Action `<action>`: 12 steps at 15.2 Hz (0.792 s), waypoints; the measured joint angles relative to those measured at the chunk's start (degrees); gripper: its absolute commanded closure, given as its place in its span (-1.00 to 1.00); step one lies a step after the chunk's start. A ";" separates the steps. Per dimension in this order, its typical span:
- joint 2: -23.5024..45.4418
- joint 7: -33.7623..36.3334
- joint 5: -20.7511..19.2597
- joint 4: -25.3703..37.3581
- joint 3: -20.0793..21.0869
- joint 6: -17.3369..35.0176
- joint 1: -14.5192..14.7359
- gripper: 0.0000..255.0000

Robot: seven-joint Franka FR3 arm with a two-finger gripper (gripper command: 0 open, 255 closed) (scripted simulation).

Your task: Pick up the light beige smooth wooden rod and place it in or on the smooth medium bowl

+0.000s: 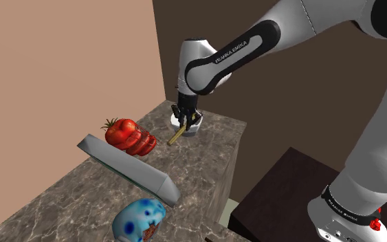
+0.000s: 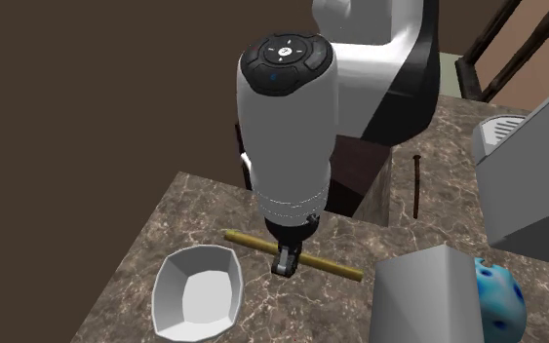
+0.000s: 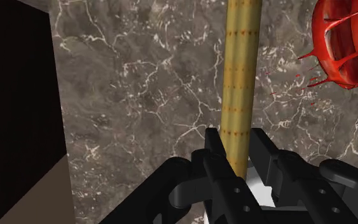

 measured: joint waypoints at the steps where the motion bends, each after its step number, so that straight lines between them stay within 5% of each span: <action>1: 1.22 -0.36 -0.67 1.63 -0.48 -0.61 -0.21 1.00; 12: 16.96 -7.33 -6.39 24.67 -5.95 -9.93 -2.44 1.00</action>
